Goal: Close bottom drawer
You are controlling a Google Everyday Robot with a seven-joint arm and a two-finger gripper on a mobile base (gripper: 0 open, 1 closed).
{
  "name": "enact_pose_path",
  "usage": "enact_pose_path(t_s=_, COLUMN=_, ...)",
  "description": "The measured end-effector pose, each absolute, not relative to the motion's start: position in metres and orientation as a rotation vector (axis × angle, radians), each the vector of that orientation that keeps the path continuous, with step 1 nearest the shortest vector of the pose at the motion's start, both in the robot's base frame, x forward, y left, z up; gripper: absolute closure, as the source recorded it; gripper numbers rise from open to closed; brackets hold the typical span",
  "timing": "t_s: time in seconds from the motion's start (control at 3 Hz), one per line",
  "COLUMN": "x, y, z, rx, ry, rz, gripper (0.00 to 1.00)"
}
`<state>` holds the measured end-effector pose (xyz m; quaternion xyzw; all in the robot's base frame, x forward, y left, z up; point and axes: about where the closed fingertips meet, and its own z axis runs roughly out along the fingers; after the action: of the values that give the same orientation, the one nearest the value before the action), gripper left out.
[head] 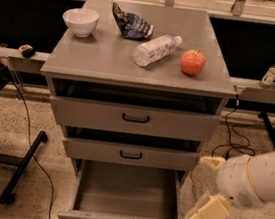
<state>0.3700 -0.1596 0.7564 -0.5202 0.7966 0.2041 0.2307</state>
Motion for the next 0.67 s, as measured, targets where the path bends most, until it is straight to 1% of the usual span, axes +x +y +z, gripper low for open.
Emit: enact_pose_path(t_s=0.67, x=0.3814, y=-0.1511, z=0.736, rx=-1.405, ry=2.197, rz=0.515, gripper=0.0)
